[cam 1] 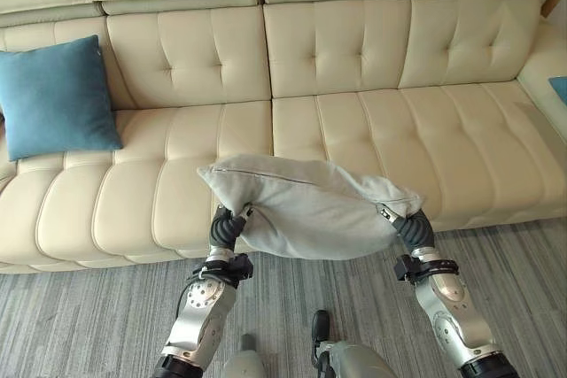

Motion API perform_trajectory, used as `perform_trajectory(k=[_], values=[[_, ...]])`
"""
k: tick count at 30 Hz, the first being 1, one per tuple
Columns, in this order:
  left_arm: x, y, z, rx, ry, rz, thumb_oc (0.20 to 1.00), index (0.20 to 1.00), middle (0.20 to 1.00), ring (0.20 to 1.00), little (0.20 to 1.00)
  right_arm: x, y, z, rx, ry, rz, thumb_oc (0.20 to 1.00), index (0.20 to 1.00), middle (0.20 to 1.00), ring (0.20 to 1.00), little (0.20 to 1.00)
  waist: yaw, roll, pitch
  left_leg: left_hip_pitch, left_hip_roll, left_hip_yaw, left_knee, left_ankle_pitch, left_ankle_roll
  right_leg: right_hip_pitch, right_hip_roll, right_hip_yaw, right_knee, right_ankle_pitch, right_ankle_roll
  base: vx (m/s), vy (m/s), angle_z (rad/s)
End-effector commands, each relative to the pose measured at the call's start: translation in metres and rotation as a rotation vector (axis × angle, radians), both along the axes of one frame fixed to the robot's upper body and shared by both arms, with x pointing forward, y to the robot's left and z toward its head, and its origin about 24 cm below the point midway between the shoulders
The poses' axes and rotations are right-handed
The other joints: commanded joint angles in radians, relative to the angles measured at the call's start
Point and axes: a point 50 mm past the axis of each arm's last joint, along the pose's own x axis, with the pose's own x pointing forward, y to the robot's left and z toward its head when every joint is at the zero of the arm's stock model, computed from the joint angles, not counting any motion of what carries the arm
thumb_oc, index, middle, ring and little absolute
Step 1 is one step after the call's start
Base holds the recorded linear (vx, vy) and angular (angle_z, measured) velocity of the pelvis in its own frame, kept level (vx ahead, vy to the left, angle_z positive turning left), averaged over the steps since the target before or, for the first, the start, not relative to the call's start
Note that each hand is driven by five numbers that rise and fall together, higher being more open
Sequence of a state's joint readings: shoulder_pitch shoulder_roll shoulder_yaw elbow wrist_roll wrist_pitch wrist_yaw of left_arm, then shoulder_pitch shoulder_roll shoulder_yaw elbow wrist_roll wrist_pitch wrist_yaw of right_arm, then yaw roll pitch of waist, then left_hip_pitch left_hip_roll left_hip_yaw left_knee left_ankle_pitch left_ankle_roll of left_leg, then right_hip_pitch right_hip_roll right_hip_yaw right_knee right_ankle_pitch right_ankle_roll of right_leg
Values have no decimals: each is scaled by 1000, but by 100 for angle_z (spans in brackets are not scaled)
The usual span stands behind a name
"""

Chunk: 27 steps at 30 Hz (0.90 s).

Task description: Pick up all the scattered cushions and arrange them neatly on the sofa.

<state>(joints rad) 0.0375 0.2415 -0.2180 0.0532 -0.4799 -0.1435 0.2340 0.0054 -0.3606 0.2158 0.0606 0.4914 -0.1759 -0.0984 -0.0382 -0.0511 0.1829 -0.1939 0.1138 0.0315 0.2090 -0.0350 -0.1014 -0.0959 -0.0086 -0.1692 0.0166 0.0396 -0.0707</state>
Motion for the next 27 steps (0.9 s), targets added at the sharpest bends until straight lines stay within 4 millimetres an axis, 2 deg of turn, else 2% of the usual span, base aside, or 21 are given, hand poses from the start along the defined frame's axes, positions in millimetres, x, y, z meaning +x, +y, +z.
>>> perform_trajectory(k=[1, 2, 5, 6, 9, 12, 15, 16, 17, 18, 21, 22, 23, 24, 25, 27], values=[[13, 7, 42, 23, -232, 2, 200, 200, 200, 200, 200, 7, 6, 38, 57, -207, 26, 200, 200, 200, 200, 200, 16, -31, -41, 25, -41, 1, -64, -6, 20, 50, -55, 23, 2, -118, 147, 278, 75, -20], [13, 8, 43, 30, -230, 9, 200, 200, 200, 200, 200, 8, 3, 38, 45, -204, 1, 200, 200, 200, 200, 200, 37, -20, -33, -46, -31, 28, -162, 92, 9, 99, -41, 24, -14, -143, 144, 241, 74, -6], [14, 8, 44, 36, -232, 15, 200, 200, 200, 200, 200, 6, -1, 35, 39, -192, -33, 200, 200, 200, 200, 200, 45, -14, -34, -91, -20, 99, -229, 123, 7, 142, -35, 30, -20, -166, 145, 225, 99, 13], [14, 8, 44, 36, -232, 15, 200, 200, 200, 200, 200, 6, -1, 35, 39, -192, -34, 200, 200, 200, 200, 200, 47, -16, -33, -88, -20, 101, -232, 124, 7, 143, -36, 32, -21, -166, 145, 272, 146, -16], [9, 8, 40, 37, -216, 8, 200, 200, 200, 200, 200, 2, 1, 29, 24, -172, -28, 200, 200, 200, 200, 200, 45, 5, -64, -34, -5, 104, -272, 170, 3, 191, -36, 48, -26, -187, 156, 331, 194, -33], [8, 11, 38, 55, -206, 4, 200, 200, 200, 200, 200, 3, 4, 27, 21, -158, -22, 200, 200, 200, 200, 200, 48, -13, -82, -6, -19, 115, -259, 149, 21, 196, -66, 66, -25, -188, 170, 240, 190, -32], [8, 15, 36, 75, -191, 4, 200, 200, 200, 200, 200, 2, 11, 23, 17, -139, 0, 200, 200, 200, 200, 200, 54, -31, -91, 31, -43, 136, -246, 103, 60, 165, -103, 86, 64, -180, 202, 139, 178, -4], [8, 16, 37, 83, -191, 6, 200, 200, 200, 200, 200, 3, 13, 23, 17, -141, 5, 200, 200, 200, 200, 200, 52, -31, -86, 45, -47, 142, -246, 93, 70, 136, -108, 91, 127, -163, 213, 48, 105, -18], [8, 16, 37, 84, -191, 6, 200, 200, 200, 200, 200, 3, 13, 23, 17, -142, 5, 200, 200, 200, 200, 200, 55, -32, -86, 45, -47, 145, -246, 93, 71, 131, -109, 95, 134, -166, 214, 22, 137, -32], [9, 18, 39, 106, -199, 3, 200, 200, 200, 200, 200, 4, 17, 26, 17, -157, 11, 200, 200, 200, 200, 200, 43, -27, -70, 69, -52, 153, -252, 80, 88, 67, -114, 113, 257, -116, 243, 19, 113, -16], [11, 18, 40, 123, -205, -3, 200, 200, 200, 200, 200, 4, 20, 26, 34, -159, 18, 200, 200, 200, 200, 200, 35, -17, -66, 96, -52, 156, -272, 74, 91, 3, -116, 117, 303, -106, 240, 50, 67, -3], [12, 19, 41, 127, -210, -3, 200, 200, 200, 200, 200, 5, 21, 27, 38, -163, 20, 200, 200, 200, 200, 200, 30, -9, -62, 108, -51, 151, -279, 69, 89, -26, -119, 107, 281, -107, 232, 73, -19, -3], [13, 17, 43, 128, -223, -13, 200, 200, 200, 200, 200, 6, 21, 28, 41, -165, 21, 200, 200, 200, 200, 200, 18, 1, -54, 119, -51, 140, -283, 64, 81, -58, -121, 91, 193, -99, 223, 107, -55, 3], [12, 20, 40, 146, -203, -1, 200, 200, 200, 200, 200, 6, 21, 26, 20, -161, 12, 200, 200, 200, 200, 200, 14, -1, -45, 128, -56, 132, -285, 59, 79, -59, -119, 91, 111, -89, 219, 122, -103, 13], [13, 18, 45, 137, -232, -24, 200, 200, 200, 200, 200, 5, 23, 26, 39, -153, 32, 200, 200, 200, 200, 200, 11, -14, -52, 135, -67, 120, -273, 50, 76, -16, -127, 107, 22, -75, 225, 114, -107, 23], [12, 17, 43, 127, -228, -17, 200, 200, 200, 200, 200, 6, 23, 24, 39, -146, 28, 200, 200, 200, 200, 200, 19, -19, -71, 151, -64, 123, -277, 46, 72, 15, -126, 98, -12, -61, 227, 128, -83, 41]])
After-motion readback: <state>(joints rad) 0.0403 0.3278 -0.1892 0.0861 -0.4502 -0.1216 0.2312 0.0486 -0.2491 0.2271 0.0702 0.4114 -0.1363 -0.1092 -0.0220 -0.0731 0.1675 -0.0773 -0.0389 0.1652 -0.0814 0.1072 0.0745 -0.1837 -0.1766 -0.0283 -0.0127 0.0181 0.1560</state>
